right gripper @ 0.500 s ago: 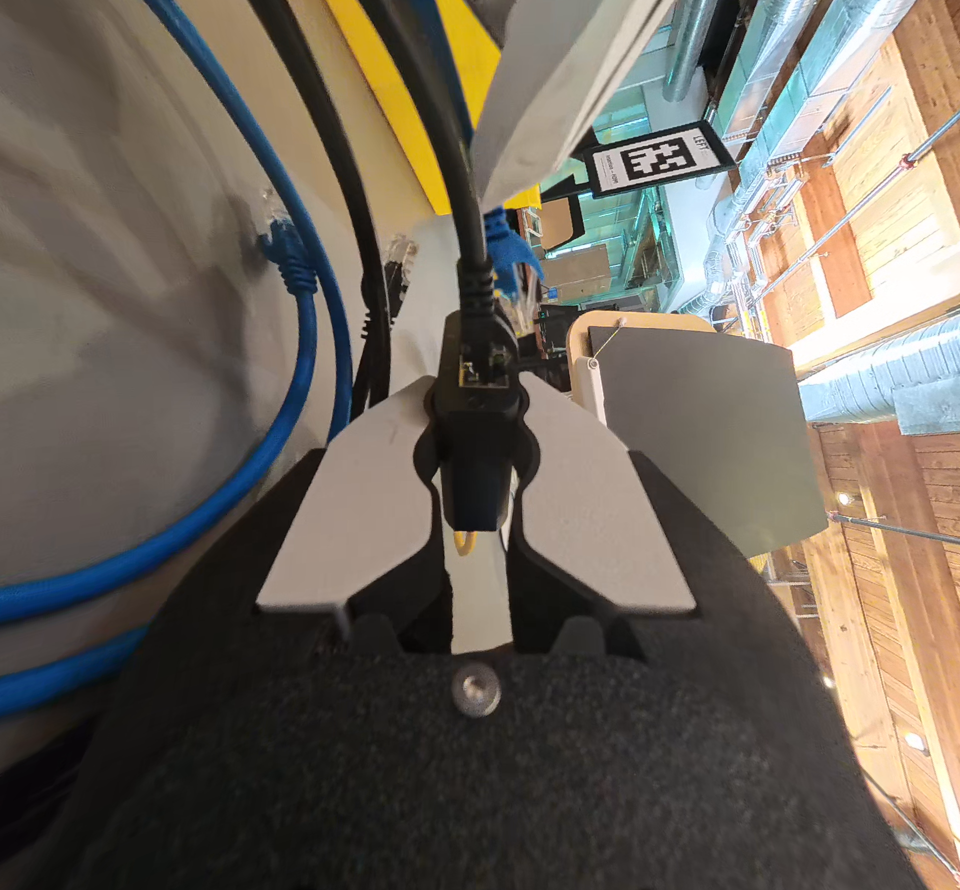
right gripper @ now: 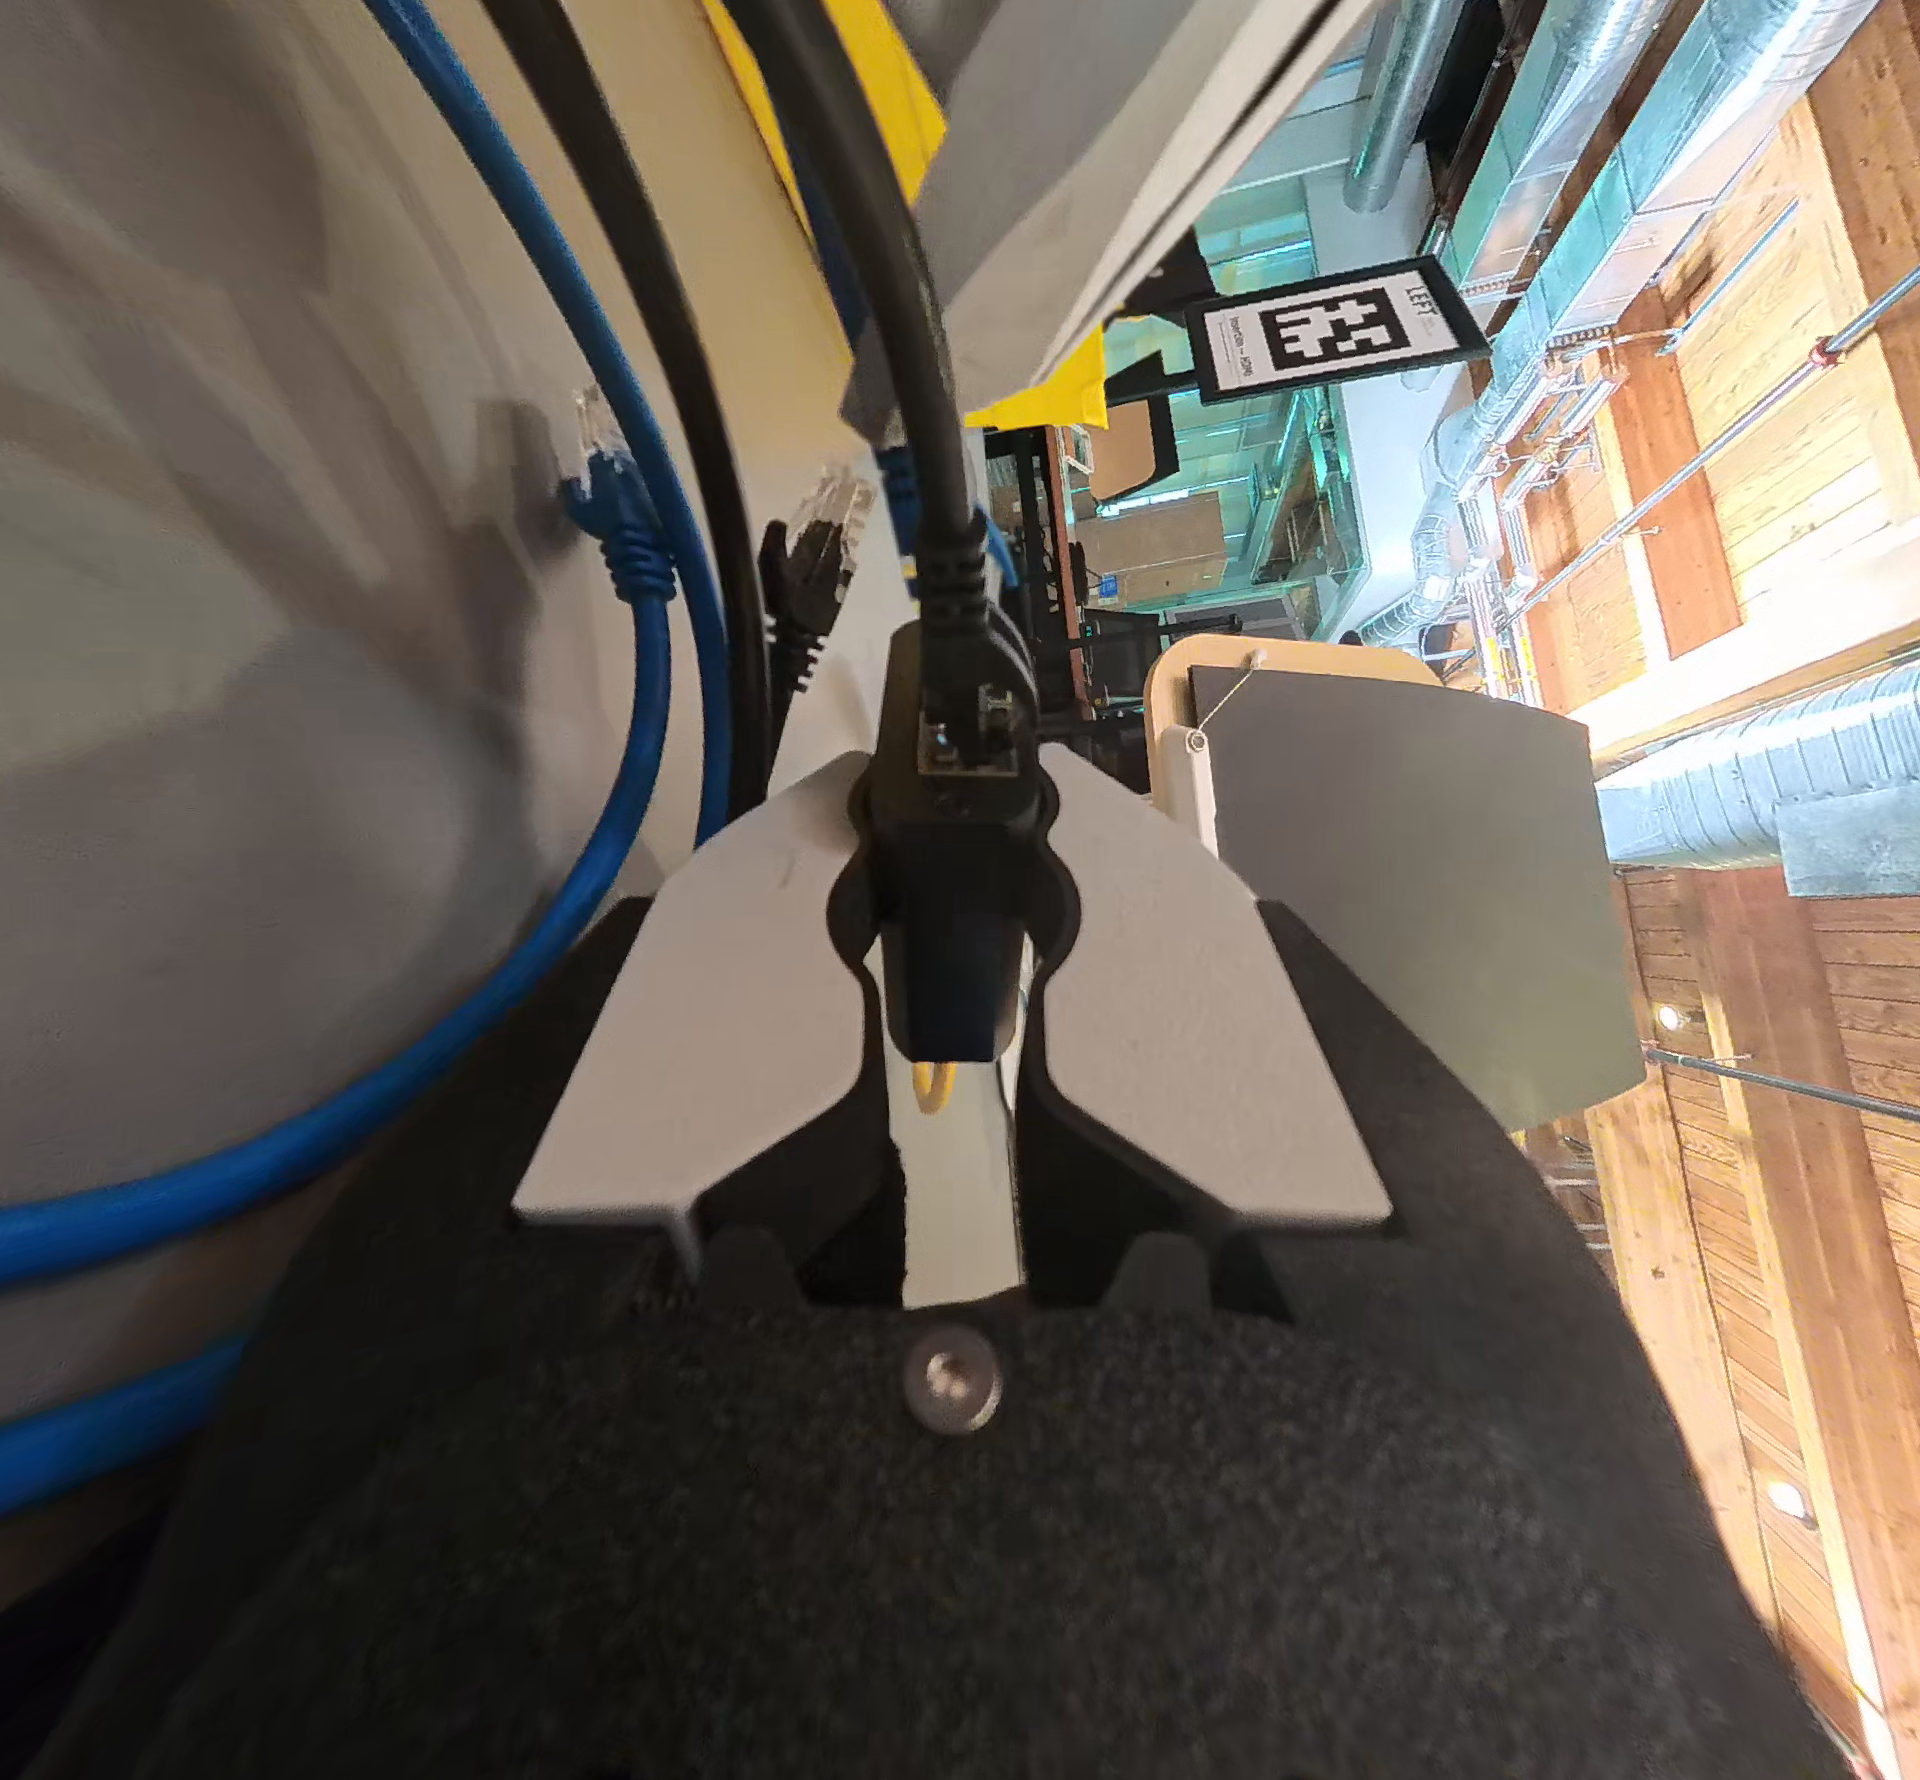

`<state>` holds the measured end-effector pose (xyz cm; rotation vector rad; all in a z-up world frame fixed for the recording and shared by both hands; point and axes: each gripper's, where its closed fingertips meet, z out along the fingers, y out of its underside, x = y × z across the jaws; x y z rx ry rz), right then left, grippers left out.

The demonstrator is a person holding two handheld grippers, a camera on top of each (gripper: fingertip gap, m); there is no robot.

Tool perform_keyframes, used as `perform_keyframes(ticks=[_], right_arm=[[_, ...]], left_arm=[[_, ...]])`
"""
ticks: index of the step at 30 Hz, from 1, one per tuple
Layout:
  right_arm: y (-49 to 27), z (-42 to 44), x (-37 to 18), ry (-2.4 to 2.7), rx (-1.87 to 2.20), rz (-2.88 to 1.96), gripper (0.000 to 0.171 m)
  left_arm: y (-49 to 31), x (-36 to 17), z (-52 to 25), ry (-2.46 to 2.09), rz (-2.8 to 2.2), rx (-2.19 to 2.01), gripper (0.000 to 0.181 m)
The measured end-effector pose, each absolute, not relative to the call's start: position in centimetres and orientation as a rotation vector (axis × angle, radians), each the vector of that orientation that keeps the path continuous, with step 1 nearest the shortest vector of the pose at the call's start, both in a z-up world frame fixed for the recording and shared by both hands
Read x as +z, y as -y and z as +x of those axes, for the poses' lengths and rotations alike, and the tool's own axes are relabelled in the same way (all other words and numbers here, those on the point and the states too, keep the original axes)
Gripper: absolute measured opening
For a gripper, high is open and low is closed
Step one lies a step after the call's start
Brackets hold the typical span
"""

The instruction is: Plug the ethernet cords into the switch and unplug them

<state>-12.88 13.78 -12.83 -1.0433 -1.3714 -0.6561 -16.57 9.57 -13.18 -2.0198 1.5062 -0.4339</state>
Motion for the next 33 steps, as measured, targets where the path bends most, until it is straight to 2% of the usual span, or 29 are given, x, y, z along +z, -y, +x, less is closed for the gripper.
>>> perform_keyframes(ticks=[20, 25, 29, 33], right_arm=[[-13.5, -13.1, -13.7, 1.386, -0.67, -1.059, 0.023], [-14.1, -13.0, -12.8, 1.334, -0.623, -1.065, 0.024], [-14.1, -12.3, -13.5, 1.365, -0.648, -1.065, 0.024], [-14.7, -11.2, -12.0, 1.32, -0.656, -1.085, 0.024]], left_arm=[[-10.3, -13.0, -15.3, -1.374, -1.976, -0.534, 0.009], [-10.4, -11.5, -15.7, -1.218, -1.971, -0.707, 0.009], [-8.5, -9.3, -20.0, -1.04, -1.948, -0.779, 0.031], [-3.5, -10.8, -24.5, -0.781, -1.917, -0.943, 0.031]])
